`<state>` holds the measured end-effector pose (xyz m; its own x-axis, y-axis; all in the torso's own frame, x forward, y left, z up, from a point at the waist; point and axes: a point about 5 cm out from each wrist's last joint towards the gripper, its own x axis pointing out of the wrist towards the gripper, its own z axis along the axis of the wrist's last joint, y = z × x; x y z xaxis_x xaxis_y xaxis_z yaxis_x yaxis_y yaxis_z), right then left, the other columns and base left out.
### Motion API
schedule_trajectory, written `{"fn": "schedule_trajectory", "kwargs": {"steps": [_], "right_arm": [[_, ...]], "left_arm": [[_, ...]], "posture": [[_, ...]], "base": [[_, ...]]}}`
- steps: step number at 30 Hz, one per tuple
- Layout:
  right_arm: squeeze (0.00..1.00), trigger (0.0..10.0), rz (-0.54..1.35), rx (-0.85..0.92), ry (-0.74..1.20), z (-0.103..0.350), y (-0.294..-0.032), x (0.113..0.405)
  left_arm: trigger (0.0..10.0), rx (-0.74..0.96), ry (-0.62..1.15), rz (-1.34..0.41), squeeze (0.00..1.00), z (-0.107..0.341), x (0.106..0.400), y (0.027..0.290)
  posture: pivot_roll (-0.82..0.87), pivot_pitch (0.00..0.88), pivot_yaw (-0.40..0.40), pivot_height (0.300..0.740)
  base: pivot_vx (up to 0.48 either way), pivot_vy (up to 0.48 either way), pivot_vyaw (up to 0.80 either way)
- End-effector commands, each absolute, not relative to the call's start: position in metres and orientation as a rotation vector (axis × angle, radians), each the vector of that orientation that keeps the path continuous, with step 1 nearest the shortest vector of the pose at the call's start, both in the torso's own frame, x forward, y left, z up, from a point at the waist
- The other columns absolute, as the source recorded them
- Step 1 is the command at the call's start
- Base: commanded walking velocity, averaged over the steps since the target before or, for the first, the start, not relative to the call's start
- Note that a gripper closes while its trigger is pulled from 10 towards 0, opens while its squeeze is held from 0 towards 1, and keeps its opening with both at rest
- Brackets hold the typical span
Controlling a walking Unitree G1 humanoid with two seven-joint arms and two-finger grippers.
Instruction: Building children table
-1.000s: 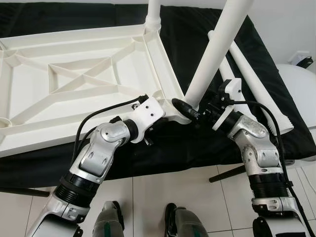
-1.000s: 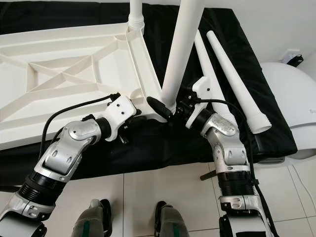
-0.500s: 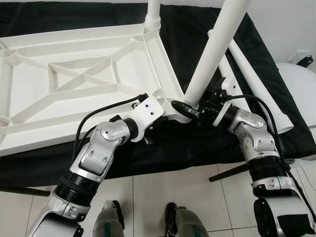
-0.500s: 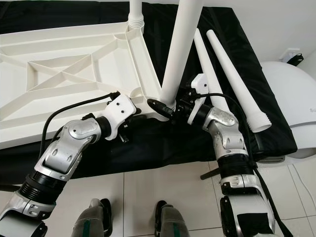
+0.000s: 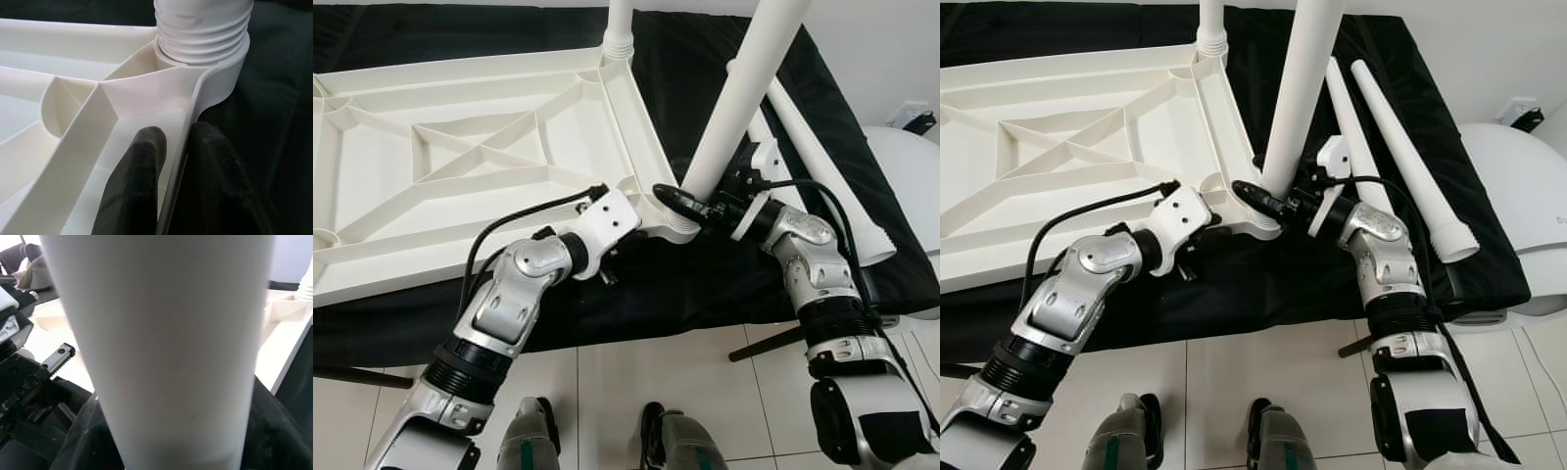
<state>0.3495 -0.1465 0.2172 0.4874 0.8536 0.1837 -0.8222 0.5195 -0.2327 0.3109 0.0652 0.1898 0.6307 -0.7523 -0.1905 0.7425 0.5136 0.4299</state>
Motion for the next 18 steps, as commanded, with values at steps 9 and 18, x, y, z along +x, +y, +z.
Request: {"fn": "schedule_trajectory", "kwargs": {"steps": [9,18], "right_arm": [[0.00,0.0,0.921,-0.059,-0.305,0.206,-0.141,0.333],[0.00,0.0,0.718,-0.009,-0.337,0.207,-0.136,0.323]], "left_arm": [[10.0,0.510,0.064,-0.878,0.00,0.168,0.315,0.067],[10.0,0.501,0.065,-0.876,0.00,0.165,0.317,0.068]], "posture": [[0.05,0.156,-0.037,0.740],[0.02,0.133,-0.022,0.740]], "base": [[0.000,0.000,0.00],[0.000,0.000,0.00]]}}
